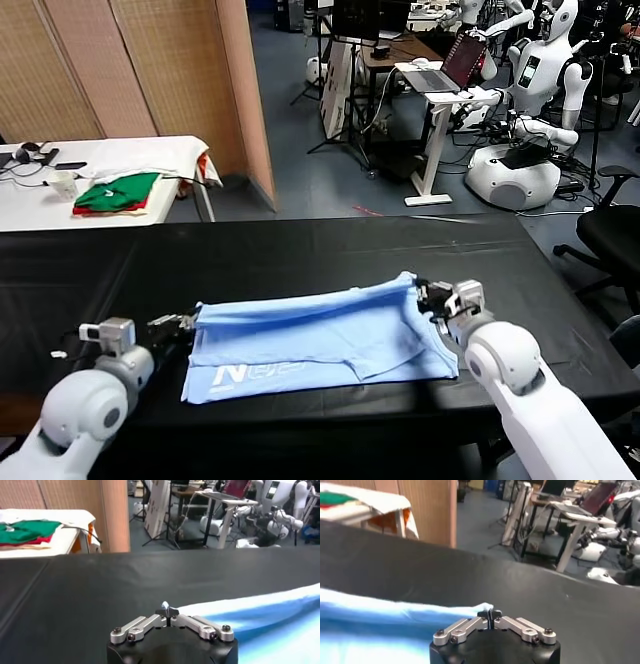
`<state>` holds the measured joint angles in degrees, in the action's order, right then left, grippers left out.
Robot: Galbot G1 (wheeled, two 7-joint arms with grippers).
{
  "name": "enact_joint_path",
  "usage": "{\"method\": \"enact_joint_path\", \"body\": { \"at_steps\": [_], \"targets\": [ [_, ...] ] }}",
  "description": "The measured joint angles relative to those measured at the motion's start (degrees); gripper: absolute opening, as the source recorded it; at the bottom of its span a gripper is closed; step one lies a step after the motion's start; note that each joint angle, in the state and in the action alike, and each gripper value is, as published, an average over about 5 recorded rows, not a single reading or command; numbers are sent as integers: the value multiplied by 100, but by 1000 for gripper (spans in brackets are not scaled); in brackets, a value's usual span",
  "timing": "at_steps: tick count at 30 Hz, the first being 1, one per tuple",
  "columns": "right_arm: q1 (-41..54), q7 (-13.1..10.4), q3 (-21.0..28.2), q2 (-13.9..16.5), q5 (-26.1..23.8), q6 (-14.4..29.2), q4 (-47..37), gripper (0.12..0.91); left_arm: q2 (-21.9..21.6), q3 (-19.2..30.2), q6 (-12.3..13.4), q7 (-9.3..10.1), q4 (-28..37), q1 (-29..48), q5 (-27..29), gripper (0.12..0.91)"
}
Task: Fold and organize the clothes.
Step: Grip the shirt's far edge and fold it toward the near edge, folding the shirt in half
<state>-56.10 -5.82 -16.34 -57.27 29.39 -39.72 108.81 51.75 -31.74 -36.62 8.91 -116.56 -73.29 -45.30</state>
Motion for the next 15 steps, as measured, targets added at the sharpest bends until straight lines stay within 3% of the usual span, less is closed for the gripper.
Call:
{"method": "enact_joint_path", "body": {
  "at_steps": [6, 15],
  "targets": [
    [-673, -183, -186, 124, -145, -247, 615, 165, 74, -228, -21, -8, -376, -538, 110, 146],
    [-1394, -172, -306, 111, -347, -248, 933, 165, 218, -290, -51, -150, -508, -1088, 638, 146]
  ]
}}
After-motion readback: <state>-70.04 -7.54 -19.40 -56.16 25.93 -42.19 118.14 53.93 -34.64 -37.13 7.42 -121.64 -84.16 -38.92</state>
